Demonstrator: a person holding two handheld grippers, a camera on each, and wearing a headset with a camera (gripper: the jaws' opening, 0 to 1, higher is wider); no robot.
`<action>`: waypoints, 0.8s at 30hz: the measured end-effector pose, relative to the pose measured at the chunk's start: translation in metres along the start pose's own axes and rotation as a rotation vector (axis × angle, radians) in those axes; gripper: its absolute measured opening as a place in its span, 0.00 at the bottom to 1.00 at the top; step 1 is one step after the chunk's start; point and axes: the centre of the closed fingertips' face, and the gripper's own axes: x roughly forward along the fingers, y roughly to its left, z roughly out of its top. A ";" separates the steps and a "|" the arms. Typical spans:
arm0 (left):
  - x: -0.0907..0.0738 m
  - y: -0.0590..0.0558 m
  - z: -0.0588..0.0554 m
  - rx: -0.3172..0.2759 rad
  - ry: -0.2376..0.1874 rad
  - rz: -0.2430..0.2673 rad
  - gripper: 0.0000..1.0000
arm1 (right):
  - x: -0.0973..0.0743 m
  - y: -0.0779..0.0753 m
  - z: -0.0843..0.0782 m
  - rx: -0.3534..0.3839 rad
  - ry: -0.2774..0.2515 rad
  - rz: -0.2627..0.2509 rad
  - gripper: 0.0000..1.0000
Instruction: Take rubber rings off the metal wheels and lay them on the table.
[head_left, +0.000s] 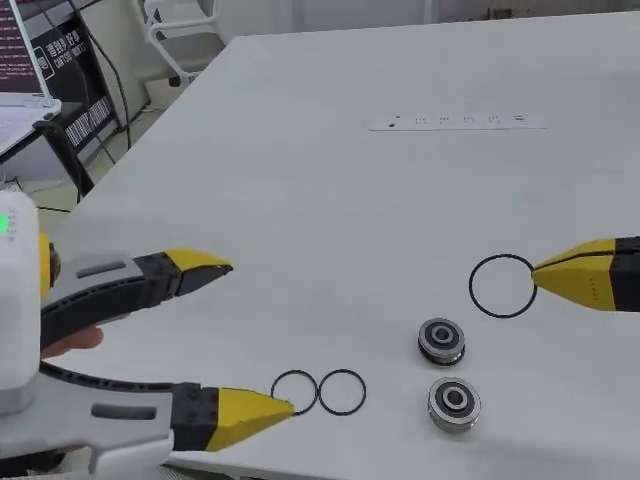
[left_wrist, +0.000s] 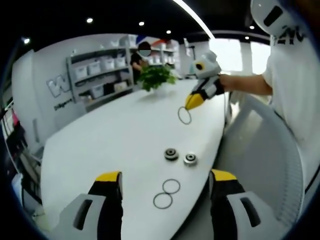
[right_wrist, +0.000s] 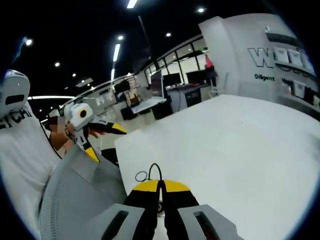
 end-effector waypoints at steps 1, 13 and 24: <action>0.001 -0.001 -0.002 -0.012 0.000 0.000 0.73 | 0.002 0.000 0.001 -0.005 0.003 0.001 0.00; 0.002 -0.004 -0.009 -0.090 -0.006 0.026 0.88 | 0.040 0.023 -0.012 -0.031 0.086 0.108 0.00; -0.009 -0.004 -0.010 -0.110 -0.017 0.052 0.94 | 0.069 0.037 -0.029 -0.048 0.176 0.178 0.00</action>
